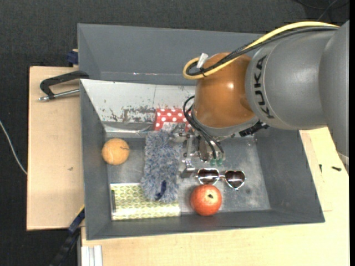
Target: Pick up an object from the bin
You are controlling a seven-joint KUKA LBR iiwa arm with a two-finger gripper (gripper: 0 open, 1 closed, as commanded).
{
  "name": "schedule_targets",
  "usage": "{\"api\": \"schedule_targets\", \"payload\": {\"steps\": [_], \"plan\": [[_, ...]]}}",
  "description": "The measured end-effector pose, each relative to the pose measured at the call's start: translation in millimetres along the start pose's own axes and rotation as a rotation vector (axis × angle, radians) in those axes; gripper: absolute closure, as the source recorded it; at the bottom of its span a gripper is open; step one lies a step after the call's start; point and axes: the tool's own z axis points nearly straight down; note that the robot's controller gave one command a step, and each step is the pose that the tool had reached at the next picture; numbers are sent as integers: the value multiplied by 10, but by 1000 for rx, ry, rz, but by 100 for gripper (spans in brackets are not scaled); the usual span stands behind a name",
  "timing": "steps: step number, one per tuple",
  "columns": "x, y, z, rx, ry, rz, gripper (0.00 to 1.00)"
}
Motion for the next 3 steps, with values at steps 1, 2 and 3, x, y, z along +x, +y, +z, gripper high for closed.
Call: {"api": "schedule_targets", "payload": {"steps": [1,2,3], "plan": [[-30,10,632,7,-8,-206,100],[-30,10,632,7,-8,-205,100],[86,-101,258,7,-12,-352,100]]}}
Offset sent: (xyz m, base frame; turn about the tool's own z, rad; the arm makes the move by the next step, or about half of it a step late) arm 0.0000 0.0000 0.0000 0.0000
